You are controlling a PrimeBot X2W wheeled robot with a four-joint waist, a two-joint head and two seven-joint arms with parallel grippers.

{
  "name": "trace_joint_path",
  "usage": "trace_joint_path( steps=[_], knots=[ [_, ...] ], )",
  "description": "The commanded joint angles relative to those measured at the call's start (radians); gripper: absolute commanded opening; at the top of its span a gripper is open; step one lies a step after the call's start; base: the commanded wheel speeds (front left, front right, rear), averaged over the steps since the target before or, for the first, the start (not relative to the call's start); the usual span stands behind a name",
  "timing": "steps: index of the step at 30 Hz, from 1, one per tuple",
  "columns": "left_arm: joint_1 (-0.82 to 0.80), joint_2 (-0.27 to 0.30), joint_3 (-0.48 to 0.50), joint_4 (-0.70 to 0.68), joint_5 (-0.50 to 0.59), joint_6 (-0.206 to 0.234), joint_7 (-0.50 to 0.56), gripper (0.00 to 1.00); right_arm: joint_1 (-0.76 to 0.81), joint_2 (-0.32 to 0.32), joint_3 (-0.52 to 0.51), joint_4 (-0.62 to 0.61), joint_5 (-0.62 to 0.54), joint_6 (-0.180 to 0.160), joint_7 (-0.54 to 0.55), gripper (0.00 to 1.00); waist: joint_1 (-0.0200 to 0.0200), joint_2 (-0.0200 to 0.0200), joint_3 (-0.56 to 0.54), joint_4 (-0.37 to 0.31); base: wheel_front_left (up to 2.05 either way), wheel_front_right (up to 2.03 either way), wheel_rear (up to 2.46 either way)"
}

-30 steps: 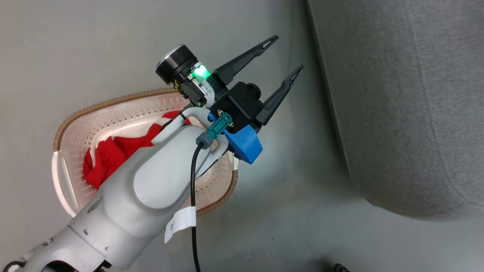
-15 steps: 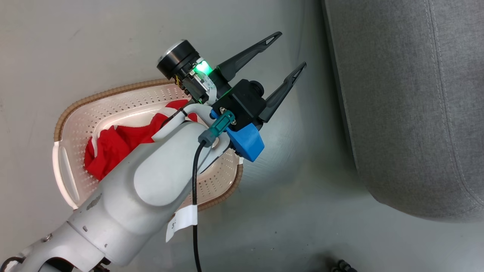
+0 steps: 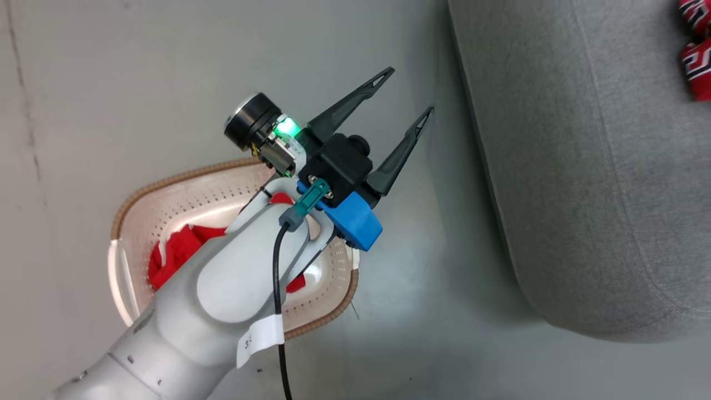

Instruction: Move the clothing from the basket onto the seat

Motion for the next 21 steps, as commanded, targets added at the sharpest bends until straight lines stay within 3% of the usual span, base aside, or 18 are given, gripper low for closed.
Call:
trace_joint_path(
  steps=[1,10,21],
  knots=[
    [0.023,0.000,0.014,-0.011,-0.005,0.008,-0.005,1.00,0.032,0.006,0.005,-0.030,-0.007,0.000,-0.001,1.00,0.0000,0.0000,-0.065,0.009,0.00,0.00,0.00],
    [0.191,0.026,0.171,-0.097,-0.016,0.066,-0.005,1.00,0.161,0.082,0.149,-0.239,0.005,0.000,-0.001,1.00,0.0000,0.0000,-0.239,0.048,0.00,0.00,0.00],
    [0.405,0.037,0.402,-0.192,0.017,0.095,-0.005,1.00,0.302,0.180,0.338,-0.289,0.040,0.000,-0.001,1.00,0.0000,0.0000,-0.384,0.138,0.00,0.00,0.00]
  ],
)
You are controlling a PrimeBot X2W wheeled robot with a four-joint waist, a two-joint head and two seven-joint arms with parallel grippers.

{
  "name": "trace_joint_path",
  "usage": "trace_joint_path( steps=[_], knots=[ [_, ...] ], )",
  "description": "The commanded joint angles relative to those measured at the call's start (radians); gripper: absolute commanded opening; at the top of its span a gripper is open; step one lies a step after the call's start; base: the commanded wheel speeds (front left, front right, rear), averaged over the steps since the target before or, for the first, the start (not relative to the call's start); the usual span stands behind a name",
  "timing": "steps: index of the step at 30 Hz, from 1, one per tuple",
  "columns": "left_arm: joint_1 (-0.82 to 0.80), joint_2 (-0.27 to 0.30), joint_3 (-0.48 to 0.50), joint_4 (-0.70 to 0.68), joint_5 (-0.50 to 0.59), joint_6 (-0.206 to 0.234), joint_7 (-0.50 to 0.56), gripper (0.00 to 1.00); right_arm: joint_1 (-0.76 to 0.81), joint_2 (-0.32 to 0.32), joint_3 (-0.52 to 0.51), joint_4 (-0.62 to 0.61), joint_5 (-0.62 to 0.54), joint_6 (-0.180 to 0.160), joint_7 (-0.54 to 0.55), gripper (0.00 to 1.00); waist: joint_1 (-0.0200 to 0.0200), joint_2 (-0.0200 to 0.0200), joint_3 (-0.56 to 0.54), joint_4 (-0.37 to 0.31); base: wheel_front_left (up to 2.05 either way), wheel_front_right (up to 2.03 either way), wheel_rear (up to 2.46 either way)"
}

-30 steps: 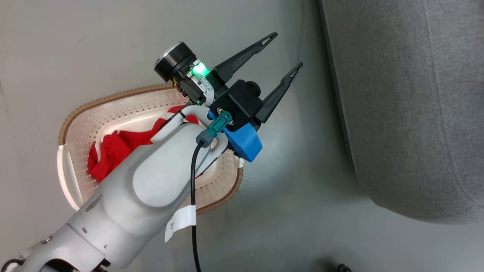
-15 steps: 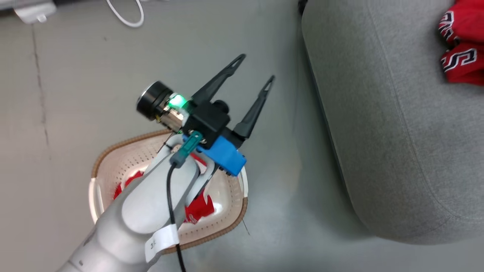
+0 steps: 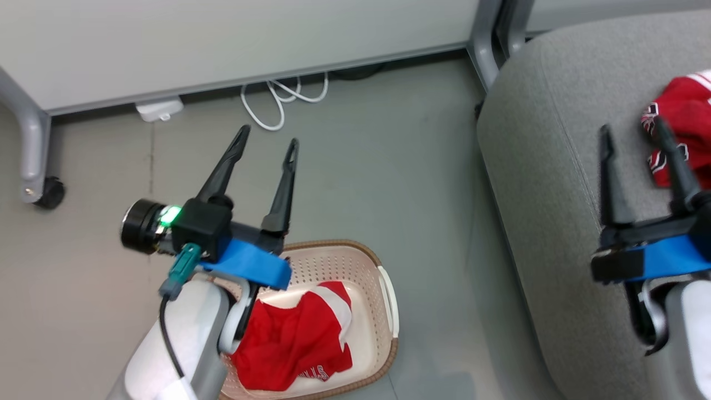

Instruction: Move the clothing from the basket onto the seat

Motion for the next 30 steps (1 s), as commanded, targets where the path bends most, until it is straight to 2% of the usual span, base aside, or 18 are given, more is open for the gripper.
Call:
trace_joint_path(
  steps=[1,7,17,30],
  knots=[
    [0.034,0.004,0.027,-0.012,0.012,0.006,-0.003,1.00,0.030,0.007,0.019,0.003,0.004,0.000,-0.001,1.00,0.0002,0.0000,-0.044,0.035,0.00,0.00,0.00],
    [0.151,-0.012,0.149,-0.047,0.044,0.004,-0.003,1.00,0.095,0.044,0.080,0.018,0.026,0.000,-0.001,1.00,0.0002,0.0000,-0.101,0.062,0.00,0.00,0.00],
    [0.300,-0.056,0.296,-0.058,0.100,-0.027,-0.003,1.00,0.215,0.083,0.078,0.040,0.030,0.000,-0.001,1.00,0.0002,0.0000,-0.158,0.085,0.00,0.00,0.00],
    [0.394,-0.110,0.392,-0.047,0.155,-0.074,-0.003,1.00,0.316,0.115,0.057,0.055,0.029,0.000,-0.001,1.00,0.0002,0.0000,-0.196,0.093,0.00,0.00,0.00]
  ],
)
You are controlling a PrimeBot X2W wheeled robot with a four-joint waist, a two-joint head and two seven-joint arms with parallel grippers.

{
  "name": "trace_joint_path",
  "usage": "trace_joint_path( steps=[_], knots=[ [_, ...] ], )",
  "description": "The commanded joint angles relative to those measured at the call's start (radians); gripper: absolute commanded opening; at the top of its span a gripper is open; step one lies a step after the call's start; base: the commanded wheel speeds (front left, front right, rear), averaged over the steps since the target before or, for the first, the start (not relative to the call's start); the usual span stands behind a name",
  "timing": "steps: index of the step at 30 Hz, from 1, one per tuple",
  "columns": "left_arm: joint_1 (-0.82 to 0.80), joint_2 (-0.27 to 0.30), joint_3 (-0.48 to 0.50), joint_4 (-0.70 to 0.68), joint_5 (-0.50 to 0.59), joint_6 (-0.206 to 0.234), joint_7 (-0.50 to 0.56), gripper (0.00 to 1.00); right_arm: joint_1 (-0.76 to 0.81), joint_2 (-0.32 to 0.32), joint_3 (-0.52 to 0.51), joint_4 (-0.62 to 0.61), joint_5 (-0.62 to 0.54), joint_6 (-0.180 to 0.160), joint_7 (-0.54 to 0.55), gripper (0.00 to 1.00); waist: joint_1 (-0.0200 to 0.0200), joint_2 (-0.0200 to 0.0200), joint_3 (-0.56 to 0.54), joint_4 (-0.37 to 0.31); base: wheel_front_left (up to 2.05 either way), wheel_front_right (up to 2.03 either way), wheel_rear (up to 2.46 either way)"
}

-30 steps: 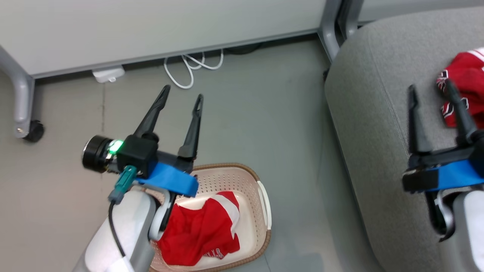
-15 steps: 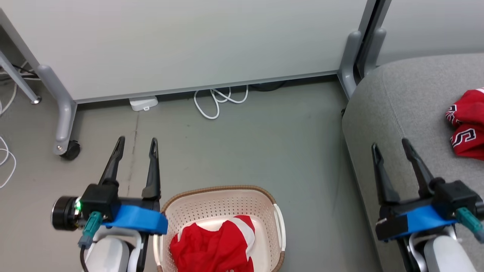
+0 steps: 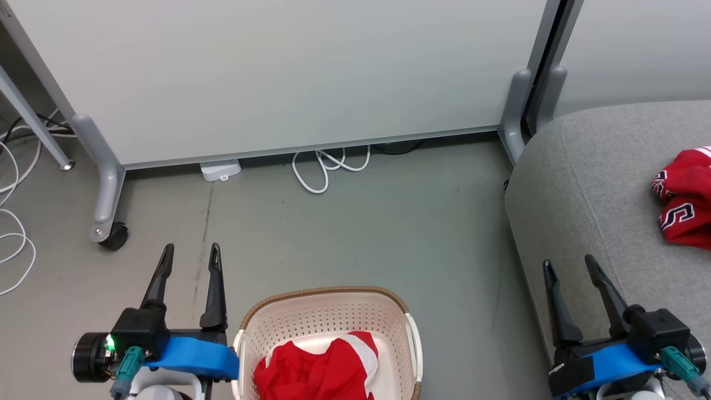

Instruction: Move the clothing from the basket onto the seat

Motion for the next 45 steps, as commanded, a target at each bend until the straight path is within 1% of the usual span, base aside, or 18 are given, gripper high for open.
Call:
trace_joint_path(
  steps=[1,17,22,25,28,33,40,45],
  knots=[
    [0.013,-0.007,0.011,0.006,0.010,-0.007,-0.003,1.00,0.018,0.006,-0.003,0.005,0.001,0.000,-0.001,1.00,0.0001,-0.0001,-0.005,0.002,0.00,0.00,0.00],
    [0.017,-0.028,0.044,0.018,0.046,-0.033,-0.003,1.00,0.022,0.014,0.003,0.009,-0.005,0.000,-0.001,1.00,0.0001,-0.0001,-0.014,0.001,0.00,0.00,0.00],
    [-0.022,-0.027,0.029,0.042,0.057,-0.044,-0.003,1.00,0.006,0.012,0.010,0.003,-0.009,0.000,-0.001,1.00,0.0001,-0.0001,0.005,-0.007,0.00,0.00,0.00],
    [-0.062,-0.016,0.003,0.077,0.068,-0.054,-0.003,1.00,-0.013,0.003,0.015,-0.002,-0.005,0.000,-0.001,1.00,0.0001,-0.0001,0.027,-0.015,0.00,0.00,0.00],
    [-0.118,-0.003,-0.036,0.124,0.077,-0.063,-0.003,1.00,-0.038,-0.004,0.023,-0.010,-0.003,0.000,-0.001,1.00,0.0001,-0.0001,0.057,-0.028,0.00,0.00,0.00],
    [-0.229,0.025,-0.128,0.218,0.084,-0.070,-0.003,1.00,-0.083,-0.011,0.035,-0.032,-0.003,0.000,-0.001,1.00,0.0001,-0.0001,0.132,-0.058,0.00,0.00,0.00],
    [-0.385,0.076,-0.314,0.381,0.049,-0.068,-0.003,1.00,-0.156,-0.015,0.053,-0.062,-0.002,0.000,-0.001,1.00,0.0001,-0.0001,0.256,-0.109,0.00,0.00,0.00],
    [-0.489,0.111,-0.427,0.499,0.015,-0.068,-0.003,1.00,-0.201,-0.012,0.056,-0.086,-0.002,0.000,-0.001,1.00,0.0001,-0.0001,0.336,-0.144,0.00,0.00,0.00]
  ],
)
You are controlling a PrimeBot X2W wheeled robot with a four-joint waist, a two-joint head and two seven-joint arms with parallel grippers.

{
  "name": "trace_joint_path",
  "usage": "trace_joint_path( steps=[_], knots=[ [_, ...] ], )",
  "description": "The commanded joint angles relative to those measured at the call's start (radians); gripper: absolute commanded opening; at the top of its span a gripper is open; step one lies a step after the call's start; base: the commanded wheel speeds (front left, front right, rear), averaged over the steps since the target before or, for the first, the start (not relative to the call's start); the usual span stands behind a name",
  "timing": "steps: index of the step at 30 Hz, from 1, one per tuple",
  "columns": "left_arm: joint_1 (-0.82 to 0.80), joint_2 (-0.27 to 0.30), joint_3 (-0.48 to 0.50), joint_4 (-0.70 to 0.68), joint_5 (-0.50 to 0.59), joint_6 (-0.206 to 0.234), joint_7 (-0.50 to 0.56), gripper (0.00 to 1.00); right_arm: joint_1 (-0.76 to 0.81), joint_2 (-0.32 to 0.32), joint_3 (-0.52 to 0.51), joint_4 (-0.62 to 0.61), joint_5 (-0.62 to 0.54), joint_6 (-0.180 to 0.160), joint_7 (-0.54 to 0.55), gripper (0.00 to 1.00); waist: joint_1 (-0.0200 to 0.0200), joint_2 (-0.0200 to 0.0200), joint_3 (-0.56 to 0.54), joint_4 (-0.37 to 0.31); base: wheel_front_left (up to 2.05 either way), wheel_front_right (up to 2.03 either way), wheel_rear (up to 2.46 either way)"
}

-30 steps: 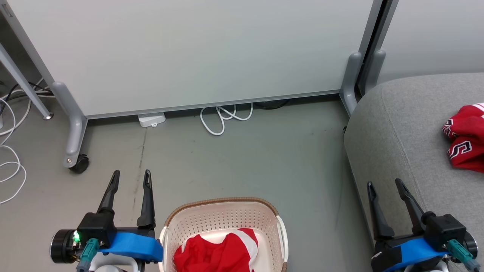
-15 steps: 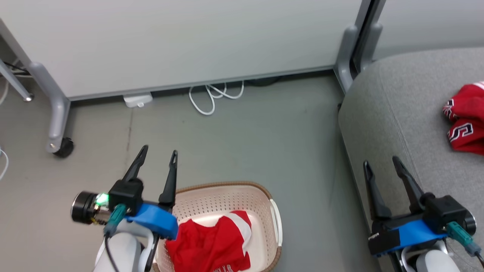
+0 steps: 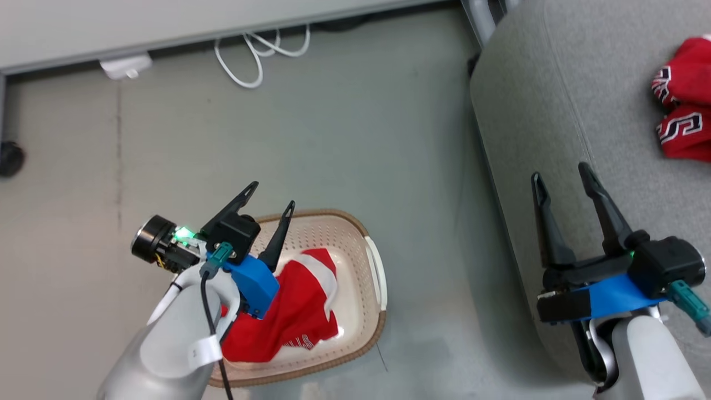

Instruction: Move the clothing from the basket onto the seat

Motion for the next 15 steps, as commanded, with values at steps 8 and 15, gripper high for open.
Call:
trace_joint_path(
  steps=[8,15],
  knots=[
    [-0.160,0.027,-0.190,0.195,-0.051,0.000,-0.003,1.00,-0.074,0.004,-0.008,-0.042,-0.005,0.000,-0.001,1.00,-0.0002,0.0000,0.171,-0.063,0.00,0.00,0.00],
    [-0.276,0.015,-0.365,0.334,-0.093,0.000,0.036,1.00,-0.121,0.010,-0.011,-0.078,-0.008,0.000,-0.001,1.00,-0.0002,0.0000,0.287,-0.075,0.00,0.00,0.00]
  ],
)
